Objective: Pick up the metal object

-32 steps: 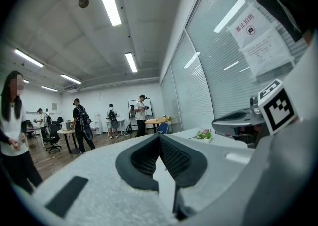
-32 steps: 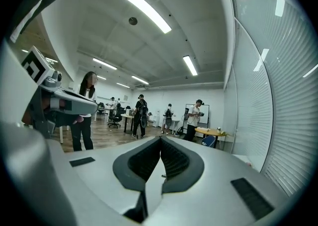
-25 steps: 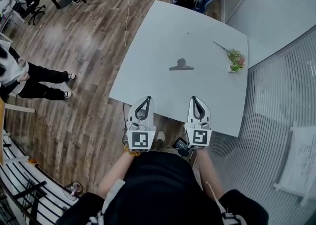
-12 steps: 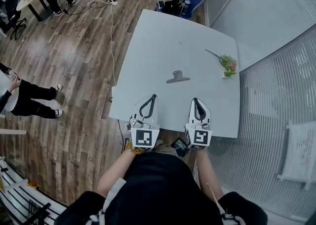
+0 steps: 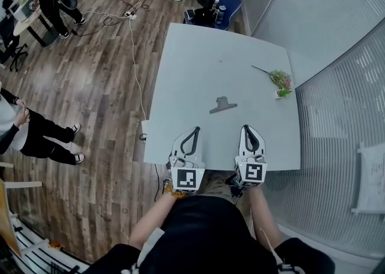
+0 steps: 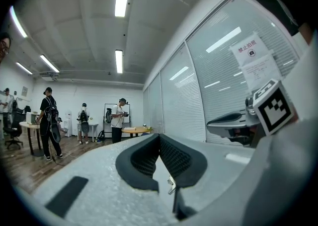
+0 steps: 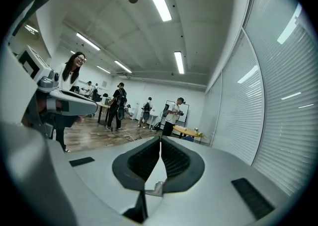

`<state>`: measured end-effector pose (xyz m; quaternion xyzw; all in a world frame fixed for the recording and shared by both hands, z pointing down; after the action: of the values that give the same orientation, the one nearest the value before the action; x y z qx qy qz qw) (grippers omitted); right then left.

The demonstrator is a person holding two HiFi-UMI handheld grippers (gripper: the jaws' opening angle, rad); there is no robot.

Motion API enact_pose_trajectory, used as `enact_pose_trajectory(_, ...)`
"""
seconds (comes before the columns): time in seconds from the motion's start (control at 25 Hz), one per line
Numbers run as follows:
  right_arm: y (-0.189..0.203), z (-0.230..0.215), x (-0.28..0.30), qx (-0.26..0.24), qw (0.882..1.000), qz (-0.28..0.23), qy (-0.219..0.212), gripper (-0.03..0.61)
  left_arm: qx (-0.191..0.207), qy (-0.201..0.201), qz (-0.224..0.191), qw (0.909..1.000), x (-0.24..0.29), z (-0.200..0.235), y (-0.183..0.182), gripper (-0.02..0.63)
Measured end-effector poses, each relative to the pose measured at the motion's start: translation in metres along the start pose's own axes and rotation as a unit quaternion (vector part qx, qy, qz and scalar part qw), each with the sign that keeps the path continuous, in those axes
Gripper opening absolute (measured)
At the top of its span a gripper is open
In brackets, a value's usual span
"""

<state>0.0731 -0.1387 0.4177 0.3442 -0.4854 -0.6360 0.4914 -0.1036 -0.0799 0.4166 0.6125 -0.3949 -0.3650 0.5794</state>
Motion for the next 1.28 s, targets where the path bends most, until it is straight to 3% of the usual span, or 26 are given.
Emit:
enact_pose_trajectory(0.2, 0.016, -0.009, 0.021, -0.001, 1.000, -0.004, -0.011, 0.011, -0.006, -0.014, 0.000, 0.9999, 0.012, -0.005, 0.009, 0.005)
enact_pose_trajectory(0.44, 0.040, -0.013, 0.057, -0.007, 1.000, -0.001, -0.023, 0.014, 0.016, -0.010, 0.013, 0.9997, 0.020, -0.004, 0.008, 0.005)
enact_pose_trajectory(0.84, 0.091, -0.004, 0.098, -0.009, 0.998, 0.029, -0.047, 0.026, -0.041, -0.012, 0.014, 0.9990, 0.025, -0.007, 0.018, 0.005)
enact_pose_trajectory(1.28, 0.141, 0.015, 0.147, -0.021, 0.995, 0.070, -0.072, 0.040, -0.034, -0.020, 0.056, 0.9977, 0.019, 0.002, 0.030, 0.005)
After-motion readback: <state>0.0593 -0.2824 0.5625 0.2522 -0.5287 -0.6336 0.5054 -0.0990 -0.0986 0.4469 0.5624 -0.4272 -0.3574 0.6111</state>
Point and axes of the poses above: the fingertips, and each gripper's own axes: x forward along the fingers, z to its left, y out of its underside, the point moved 4 cm from there along -x, backward along the fingers, and after that the axes turned 14 degrees about y, right-handed, at the moved point
